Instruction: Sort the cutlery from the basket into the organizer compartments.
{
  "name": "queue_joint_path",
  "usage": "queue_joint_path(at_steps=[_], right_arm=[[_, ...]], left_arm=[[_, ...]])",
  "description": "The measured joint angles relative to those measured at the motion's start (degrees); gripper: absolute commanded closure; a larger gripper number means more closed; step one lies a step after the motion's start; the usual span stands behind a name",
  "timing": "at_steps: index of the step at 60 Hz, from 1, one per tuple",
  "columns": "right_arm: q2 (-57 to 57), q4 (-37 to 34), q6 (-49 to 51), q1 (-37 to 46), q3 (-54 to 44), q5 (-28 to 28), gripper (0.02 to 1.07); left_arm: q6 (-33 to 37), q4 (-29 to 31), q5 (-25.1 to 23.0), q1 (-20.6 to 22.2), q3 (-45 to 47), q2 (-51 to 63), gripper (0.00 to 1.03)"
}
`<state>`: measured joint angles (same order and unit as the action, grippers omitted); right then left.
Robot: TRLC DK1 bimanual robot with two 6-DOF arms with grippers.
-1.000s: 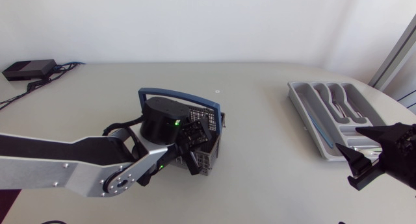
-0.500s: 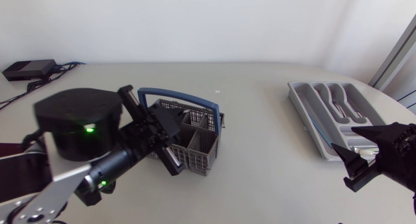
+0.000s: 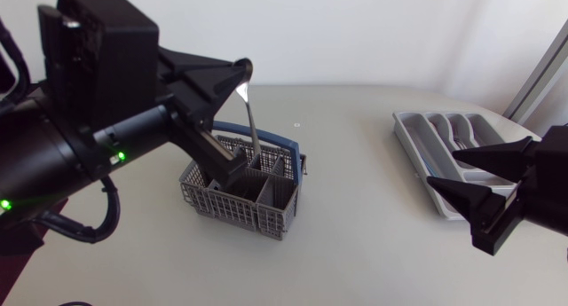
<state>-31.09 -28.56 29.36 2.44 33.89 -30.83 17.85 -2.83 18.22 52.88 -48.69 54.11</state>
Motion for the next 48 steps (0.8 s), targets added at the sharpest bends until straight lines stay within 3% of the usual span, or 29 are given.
queue_joint_path(at_steps=[17, 39, 48], right_arm=[[-7.1, 2.3, -11.0, -13.2, 4.8, -0.5, 0.31], [-21.5, 7.8, -19.4, -21.0, 12.9, -0.9, 0.32], [-26.9, 8.2, -20.5, -22.6, 16.2, -0.9, 0.45]], left_arm=[[-10.3, 0.9, -6.0, -0.2, -6.0, 11.0, 1.0], [-17.8, 4.9, -11.0, -2.9, -15.0, 23.8, 1.0], [-19.6, 5.6, -12.5, -3.3, -17.3, 26.1, 1.0]])
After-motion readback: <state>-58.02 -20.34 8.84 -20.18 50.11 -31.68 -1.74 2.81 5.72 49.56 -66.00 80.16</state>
